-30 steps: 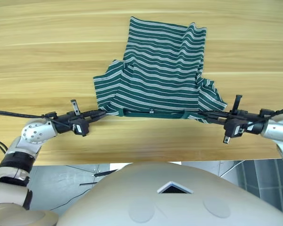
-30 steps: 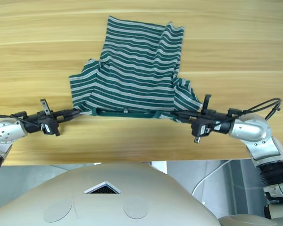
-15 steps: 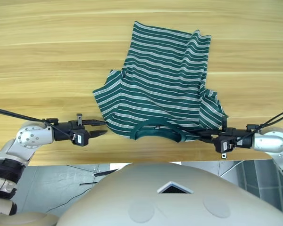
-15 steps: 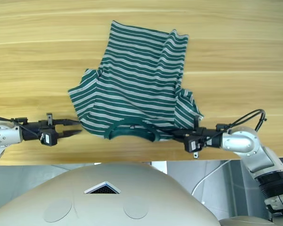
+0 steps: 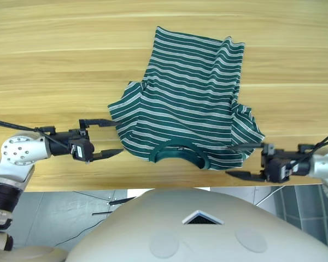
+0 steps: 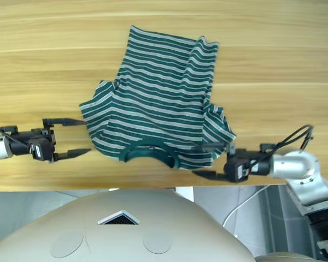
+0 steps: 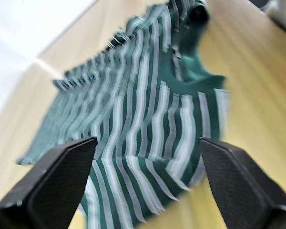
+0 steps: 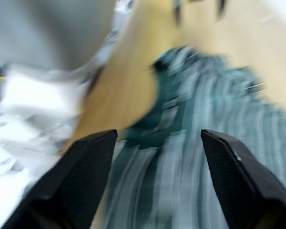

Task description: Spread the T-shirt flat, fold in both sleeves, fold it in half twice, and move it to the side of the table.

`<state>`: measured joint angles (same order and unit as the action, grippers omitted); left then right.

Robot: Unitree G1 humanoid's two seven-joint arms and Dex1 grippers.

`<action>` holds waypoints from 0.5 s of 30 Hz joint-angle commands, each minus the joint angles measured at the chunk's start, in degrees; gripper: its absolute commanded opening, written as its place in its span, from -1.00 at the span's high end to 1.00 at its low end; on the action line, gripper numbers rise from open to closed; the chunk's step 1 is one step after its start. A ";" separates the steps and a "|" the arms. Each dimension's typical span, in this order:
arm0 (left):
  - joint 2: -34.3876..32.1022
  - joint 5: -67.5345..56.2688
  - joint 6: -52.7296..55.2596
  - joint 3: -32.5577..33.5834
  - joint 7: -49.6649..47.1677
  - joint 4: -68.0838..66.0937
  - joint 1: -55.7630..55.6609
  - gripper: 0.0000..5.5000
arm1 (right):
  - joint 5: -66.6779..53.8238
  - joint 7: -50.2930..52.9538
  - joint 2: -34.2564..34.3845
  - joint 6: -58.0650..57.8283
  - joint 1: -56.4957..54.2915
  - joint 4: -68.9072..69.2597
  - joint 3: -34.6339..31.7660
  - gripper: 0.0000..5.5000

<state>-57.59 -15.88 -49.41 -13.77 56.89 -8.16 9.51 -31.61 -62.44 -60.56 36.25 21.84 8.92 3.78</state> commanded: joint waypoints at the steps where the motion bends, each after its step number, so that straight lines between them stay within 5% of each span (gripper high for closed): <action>1: 3.59 0.63 0.38 1.45 0.12 -2.29 -4.66 -0.42 | -5.17 1.30 3.46 -3.32 -4.31 -3.62 -7.44 -0.17; 13: 9.14 26.14 -4.08 -2.64 -4.81 -22.14 -14.38 -0.42 | 13.24 4.97 11.26 -4.14 -12.65 -13.29 -6.77 0.59; 15: 8.83 30.30 -4.88 -4.05 -6.26 -24.71 -15.92 -0.30 | 14.25 5.11 12.20 -4.04 -12.85 -13.61 -6.54 0.72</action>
<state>-48.56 7.76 -55.11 -15.44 50.77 -29.33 -6.05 -18.67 -57.51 -49.39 32.12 9.87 -4.46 -3.01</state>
